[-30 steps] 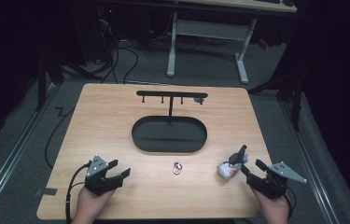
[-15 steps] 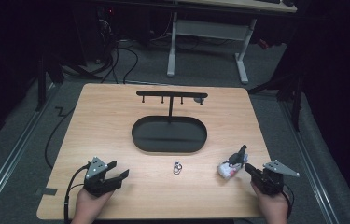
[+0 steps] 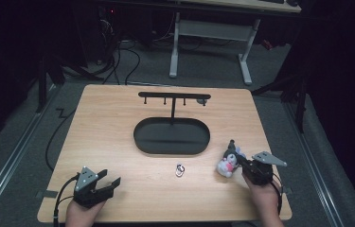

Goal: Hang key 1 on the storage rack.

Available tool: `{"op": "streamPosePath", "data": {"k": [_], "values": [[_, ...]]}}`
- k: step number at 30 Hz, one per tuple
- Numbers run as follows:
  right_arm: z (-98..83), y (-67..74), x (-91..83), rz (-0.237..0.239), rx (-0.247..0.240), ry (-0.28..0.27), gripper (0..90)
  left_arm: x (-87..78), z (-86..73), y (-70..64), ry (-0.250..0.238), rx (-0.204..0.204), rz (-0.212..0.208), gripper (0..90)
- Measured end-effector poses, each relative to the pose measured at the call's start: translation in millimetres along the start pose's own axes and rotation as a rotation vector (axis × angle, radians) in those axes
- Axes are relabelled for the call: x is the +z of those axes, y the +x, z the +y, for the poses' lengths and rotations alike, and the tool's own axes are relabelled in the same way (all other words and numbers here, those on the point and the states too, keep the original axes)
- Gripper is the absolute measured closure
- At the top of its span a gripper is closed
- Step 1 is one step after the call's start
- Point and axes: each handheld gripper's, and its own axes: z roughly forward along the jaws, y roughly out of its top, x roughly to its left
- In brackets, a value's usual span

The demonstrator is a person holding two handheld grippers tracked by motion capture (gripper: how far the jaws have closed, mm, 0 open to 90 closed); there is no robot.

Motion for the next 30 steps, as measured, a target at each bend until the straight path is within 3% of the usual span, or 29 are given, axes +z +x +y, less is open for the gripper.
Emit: {"op": "streamPosePath", "data": {"k": [7,15,21,27,28,30], "values": [[13.2,9.1,-0.8,0.003,-0.031,-0.058,88.4,-5.0,-3.4,3.0,-0.006,-0.011,0.01,36.6],[-0.3,2.3,-8.9,0.004,0.013,-0.03,85.8,6.2,2.8,-1.8,-0.001,0.015,-0.022,36.6],[-5.0,3.3,-15.8,0.0,0.011,-0.025,81.2,15.5,7.7,-6.4,0.005,0.042,-0.042,36.5],[1.3,24.7,-11.7,0.051,-0.026,-0.04,81.5,13.1,6.3,-6.0,0.006,0.042,-0.035,36.3],[5.5,34.6,-7.2,0.085,-0.049,-0.047,83.0,11.6,5.2,-5.4,0.003,0.038,-0.03,36.3],[9.0,43.3,-1.4,0.104,-0.072,-0.047,84.4,7.9,3.0,-3.6,0.003,0.033,-0.019,36.3]]}}
